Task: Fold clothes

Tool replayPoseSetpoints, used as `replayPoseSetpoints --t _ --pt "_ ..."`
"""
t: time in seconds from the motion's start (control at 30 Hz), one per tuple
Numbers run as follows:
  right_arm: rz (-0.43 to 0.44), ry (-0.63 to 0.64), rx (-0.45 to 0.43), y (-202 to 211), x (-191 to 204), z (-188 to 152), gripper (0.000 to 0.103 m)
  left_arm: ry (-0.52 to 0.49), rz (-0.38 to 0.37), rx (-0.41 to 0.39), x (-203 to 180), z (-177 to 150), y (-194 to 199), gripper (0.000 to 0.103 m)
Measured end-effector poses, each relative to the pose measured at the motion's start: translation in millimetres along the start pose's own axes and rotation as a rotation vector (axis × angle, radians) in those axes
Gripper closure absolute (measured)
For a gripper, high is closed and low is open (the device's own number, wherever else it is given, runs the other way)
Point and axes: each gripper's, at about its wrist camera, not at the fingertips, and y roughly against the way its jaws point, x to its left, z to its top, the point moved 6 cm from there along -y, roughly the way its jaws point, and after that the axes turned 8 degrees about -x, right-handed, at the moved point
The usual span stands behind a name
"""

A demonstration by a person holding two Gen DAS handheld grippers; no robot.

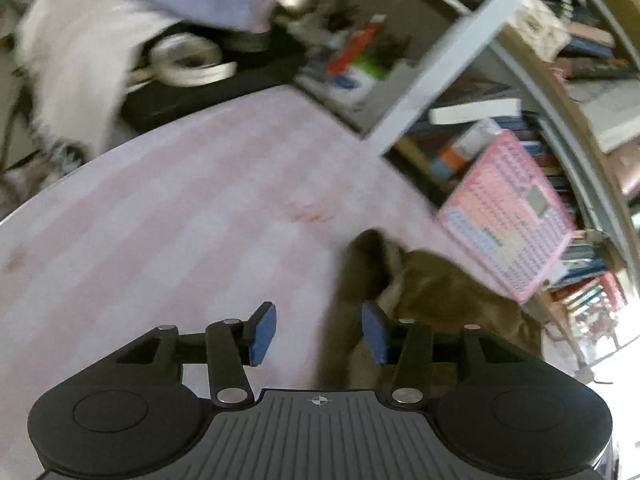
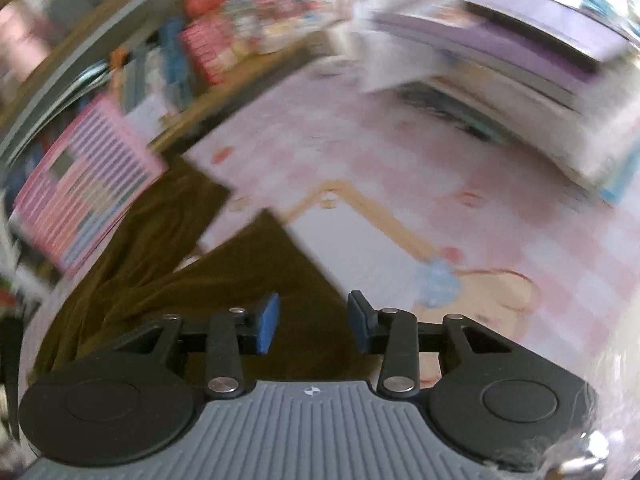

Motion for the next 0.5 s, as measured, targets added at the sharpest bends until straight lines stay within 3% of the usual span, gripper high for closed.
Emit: replayPoseSetpoints --t 0.17,0.3,0.33,0.37,0.4,0.47,0.5 --pt "0.032 0.123 0.049 -16 35 -26 0.068 -0.048 -0.048 0.032 -33 10 -59 0.057" --pt "0.025 0.171 0.094 -24 45 -48 0.068 -0.133 -0.005 0.089 -45 1 -95 0.062" --pt "0.021 0.183 0.104 -25 46 -52 0.068 -0.142 -0.004 0.096 -46 -2 -100 0.07" --pt "0.018 0.189 0.114 -26 47 -56 0.068 -0.147 -0.017 0.103 -48 -4 -104 0.094" --pt "0.015 0.192 0.115 -26 47 -58 0.068 -0.149 -0.05 0.091 -53 -2 -99 0.101" --pt "0.011 0.198 0.115 -26 45 -60 0.069 -0.152 -0.127 0.056 -63 3 -86 0.101" --pt "0.008 0.201 0.117 -27 45 -60 0.07 -0.135 -0.208 0.009 -70 9 -68 0.101"
